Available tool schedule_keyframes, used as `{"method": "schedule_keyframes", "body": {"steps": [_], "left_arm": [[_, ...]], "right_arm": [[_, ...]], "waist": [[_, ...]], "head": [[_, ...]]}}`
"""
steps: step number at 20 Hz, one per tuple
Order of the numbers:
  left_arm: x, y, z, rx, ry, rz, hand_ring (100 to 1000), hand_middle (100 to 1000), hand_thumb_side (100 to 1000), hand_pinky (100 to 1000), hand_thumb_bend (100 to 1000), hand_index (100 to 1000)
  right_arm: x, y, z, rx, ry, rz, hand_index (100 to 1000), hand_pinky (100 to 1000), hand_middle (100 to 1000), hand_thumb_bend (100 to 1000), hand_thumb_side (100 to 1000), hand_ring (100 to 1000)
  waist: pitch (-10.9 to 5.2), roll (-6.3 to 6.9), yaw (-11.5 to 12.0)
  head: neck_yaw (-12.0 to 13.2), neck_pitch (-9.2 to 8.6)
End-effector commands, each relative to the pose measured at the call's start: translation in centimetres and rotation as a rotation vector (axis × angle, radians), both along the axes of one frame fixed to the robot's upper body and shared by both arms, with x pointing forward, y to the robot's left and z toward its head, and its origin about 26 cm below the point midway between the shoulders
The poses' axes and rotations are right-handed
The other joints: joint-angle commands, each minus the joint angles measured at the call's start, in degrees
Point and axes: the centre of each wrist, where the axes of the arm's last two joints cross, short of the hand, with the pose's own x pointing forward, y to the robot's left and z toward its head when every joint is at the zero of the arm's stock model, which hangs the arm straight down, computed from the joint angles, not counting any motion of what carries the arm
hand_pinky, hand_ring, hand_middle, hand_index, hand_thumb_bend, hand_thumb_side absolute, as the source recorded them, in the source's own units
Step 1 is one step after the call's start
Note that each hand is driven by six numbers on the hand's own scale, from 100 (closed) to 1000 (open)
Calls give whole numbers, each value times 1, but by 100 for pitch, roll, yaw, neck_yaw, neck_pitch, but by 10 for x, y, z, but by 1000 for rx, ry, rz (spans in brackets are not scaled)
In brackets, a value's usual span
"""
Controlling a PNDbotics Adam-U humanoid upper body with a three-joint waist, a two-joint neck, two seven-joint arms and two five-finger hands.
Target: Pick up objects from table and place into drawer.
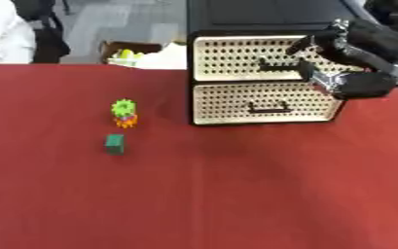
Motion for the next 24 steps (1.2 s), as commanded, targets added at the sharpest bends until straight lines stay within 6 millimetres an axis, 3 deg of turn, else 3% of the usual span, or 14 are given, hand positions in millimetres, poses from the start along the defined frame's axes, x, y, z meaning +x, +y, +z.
{"method": "schedule_keyframes", "body": {"steps": [1, 13, 24], "left_arm": [[-2, 0, 9, 21, -34, -3, 710, 673, 877, 708, 100, 761], [-2, -1, 9, 19, -34, -5, 710, 674, 881, 709, 100, 759], [-1, -2, 10, 16, -35, -12, 711, 675, 883, 710, 100, 758]], "right_arm": [[-5, -7, 20, -17, -50, -29, 793, 100, 100, 100, 1000, 100], [-1, -8, 15, -52, -67, -69, 792, 100, 100, 100, 1000, 100], [-2, 9, 14, -143, -83, -60, 793, 100, 100, 100, 1000, 100]], "waist": [[-71, -19, 10], [-17, -28, 53], [-23, -54, 71]], "head": [[-23, -106], [-61, -118], [-77, -119]]}}
